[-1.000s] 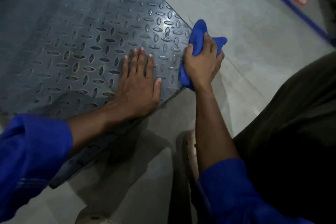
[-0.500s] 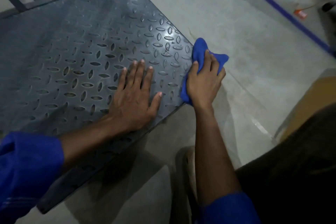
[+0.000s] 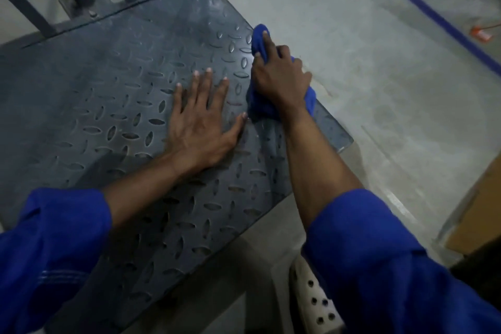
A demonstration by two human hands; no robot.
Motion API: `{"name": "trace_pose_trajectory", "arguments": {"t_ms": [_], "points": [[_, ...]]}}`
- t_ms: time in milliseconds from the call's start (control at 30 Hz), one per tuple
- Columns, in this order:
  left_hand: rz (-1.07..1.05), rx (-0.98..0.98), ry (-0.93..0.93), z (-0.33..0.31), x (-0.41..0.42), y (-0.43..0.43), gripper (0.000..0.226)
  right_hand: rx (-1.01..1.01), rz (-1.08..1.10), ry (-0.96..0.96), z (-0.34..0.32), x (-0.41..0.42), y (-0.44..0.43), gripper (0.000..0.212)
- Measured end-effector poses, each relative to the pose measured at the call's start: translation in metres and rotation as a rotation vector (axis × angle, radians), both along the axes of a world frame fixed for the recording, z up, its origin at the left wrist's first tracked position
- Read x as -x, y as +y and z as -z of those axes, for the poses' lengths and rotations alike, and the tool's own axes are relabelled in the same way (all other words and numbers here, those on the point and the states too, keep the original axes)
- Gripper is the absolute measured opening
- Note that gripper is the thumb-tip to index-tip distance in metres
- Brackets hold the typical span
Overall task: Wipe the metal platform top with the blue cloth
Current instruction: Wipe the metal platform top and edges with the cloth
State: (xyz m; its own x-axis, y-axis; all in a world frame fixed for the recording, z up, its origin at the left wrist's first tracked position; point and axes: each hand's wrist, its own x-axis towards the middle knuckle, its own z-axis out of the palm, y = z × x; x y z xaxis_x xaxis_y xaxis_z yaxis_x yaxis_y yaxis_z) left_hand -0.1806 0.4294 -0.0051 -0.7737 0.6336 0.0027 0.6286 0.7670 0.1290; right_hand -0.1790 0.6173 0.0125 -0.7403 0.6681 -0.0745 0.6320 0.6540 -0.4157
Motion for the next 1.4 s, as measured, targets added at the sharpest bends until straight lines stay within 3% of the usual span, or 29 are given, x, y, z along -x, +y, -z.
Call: {"name": "trace_pose_trajectory", "arguments": {"t_ms": [100,233,333,533,767,1000,1233,1400], "points": [[-0.06,-0.023,0.001,-0.002,0.037,-0.009,0.087,-0.056,-0.034,-0.05,0.004,-0.01,-0.007,0.057],[-0.151,-0.029,-0.004,-0.004,0.068,-0.022,0.088,-0.138,0.082,-0.013,0.014,-0.06,-0.026,0.054],[-0.183,-0.027,0.003,-0.004,0.067,-0.016,0.085,-0.113,0.093,-0.004,0.015,-0.019,-0.018,0.053],[-0.236,-0.04,0.04,-0.001,0.066,-0.015,0.084,-0.026,-0.123,-0.022,0.006,0.117,-0.015,0.054],[-0.233,-0.099,0.075,-0.003,0.064,-0.015,0.083,-0.145,0.034,-0.006,0.018,0.053,-0.03,0.054],[-0.251,-0.015,0.022,-0.006,0.067,-0.012,0.084,-0.036,-0.134,-0.013,0.009,0.159,-0.01,0.055],[-0.24,-0.023,0.041,-0.004,0.066,-0.014,0.085,-0.17,-0.052,0.01,0.019,0.101,-0.023,0.055],[-0.241,-0.017,0.045,-0.003,0.067,-0.014,0.085,-0.054,-0.084,0.023,0.013,0.155,-0.008,0.055]]}}
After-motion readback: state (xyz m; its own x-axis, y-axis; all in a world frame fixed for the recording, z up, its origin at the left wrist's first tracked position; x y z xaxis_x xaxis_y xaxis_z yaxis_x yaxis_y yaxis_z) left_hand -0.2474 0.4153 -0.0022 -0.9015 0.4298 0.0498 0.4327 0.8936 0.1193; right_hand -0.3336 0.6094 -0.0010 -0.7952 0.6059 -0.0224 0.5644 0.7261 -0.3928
